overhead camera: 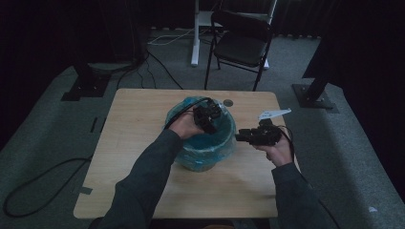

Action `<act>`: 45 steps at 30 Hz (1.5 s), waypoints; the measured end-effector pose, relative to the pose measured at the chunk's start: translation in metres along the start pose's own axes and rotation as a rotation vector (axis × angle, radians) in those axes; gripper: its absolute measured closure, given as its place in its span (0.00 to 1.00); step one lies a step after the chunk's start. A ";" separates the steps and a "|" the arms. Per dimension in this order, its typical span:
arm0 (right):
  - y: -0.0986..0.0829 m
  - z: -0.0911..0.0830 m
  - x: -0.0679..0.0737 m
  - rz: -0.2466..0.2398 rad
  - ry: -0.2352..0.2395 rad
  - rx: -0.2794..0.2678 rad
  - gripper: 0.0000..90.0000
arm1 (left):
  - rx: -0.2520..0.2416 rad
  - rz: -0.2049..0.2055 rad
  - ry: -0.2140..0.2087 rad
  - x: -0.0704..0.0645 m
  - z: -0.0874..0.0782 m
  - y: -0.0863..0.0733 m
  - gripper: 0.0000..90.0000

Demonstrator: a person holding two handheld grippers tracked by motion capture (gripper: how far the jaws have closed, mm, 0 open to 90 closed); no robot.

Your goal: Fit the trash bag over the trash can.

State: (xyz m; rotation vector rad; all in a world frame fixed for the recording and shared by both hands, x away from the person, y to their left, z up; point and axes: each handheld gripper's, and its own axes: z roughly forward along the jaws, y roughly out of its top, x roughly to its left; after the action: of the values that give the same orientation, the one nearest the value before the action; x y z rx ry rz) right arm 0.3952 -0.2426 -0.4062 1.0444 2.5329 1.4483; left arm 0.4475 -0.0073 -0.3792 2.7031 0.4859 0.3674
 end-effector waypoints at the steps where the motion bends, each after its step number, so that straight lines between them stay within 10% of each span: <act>1: 0.000 0.000 0.000 0.000 0.001 -0.003 0.68 | 0.014 -0.020 0.014 0.002 0.001 -0.001 0.65; 28: 0.000 -0.001 0.001 0.000 0.000 0.000 0.68 | 0.047 -0.133 0.185 0.020 -0.009 -0.009 0.63; 38: -0.001 -0.005 -0.001 0.004 -0.006 -0.009 0.68 | -0.190 -0.143 0.158 0.014 -0.044 -0.022 0.63; 45: -0.001 -0.010 -0.003 0.004 -0.012 -0.020 0.67 | -0.406 -0.248 0.178 0.022 -0.079 -0.051 0.63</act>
State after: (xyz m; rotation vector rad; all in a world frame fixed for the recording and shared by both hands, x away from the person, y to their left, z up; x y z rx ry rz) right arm 0.3937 -0.2518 -0.4025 1.0520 2.5046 1.4605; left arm 0.4280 0.0699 -0.3247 2.2010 0.7040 0.5705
